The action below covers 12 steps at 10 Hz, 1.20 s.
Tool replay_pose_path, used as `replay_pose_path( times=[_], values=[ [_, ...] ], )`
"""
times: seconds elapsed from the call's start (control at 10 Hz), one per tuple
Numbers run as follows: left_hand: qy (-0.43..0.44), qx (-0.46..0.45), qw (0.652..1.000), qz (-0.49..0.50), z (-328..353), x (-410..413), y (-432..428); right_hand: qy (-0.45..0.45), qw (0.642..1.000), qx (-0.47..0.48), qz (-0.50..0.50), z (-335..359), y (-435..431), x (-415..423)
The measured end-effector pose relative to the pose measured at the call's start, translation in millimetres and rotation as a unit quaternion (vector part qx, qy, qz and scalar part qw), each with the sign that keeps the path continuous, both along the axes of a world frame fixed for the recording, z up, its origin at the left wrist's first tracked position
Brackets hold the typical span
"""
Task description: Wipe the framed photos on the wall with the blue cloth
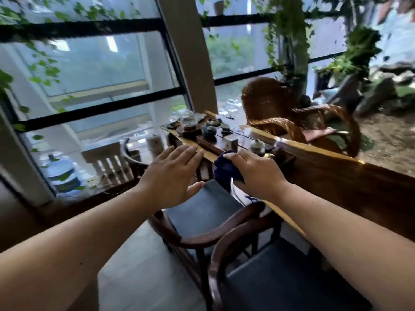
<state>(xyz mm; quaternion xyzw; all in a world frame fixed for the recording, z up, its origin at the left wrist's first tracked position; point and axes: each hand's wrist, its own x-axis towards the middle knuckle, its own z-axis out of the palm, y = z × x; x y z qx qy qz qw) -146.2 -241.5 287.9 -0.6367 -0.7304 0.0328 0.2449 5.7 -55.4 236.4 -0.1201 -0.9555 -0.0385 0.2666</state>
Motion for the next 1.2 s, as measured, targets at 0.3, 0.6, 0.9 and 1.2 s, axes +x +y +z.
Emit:
replay_pose_path(
  times=[0.3,0.6,0.9,1.2],
  values=[
    [-0.077,-0.075,0.99,-0.094,-109,70,153,-0.043,0.981,-0.098,-0.162,-124,116,122],
    [-0.154,-0.118,0.973,-0.121,-204,108,236,-0.176,0.937,-0.124,-0.274,-233,203,202],
    [-0.147,-0.178,0.965,-0.123,-264,106,262,-0.271,0.889,-0.165,-0.329,-337,241,219],
    [-0.122,-0.222,0.962,-0.101,-272,97,265,-0.338,0.848,-0.224,-0.34,-342,242,219]
  ],
)
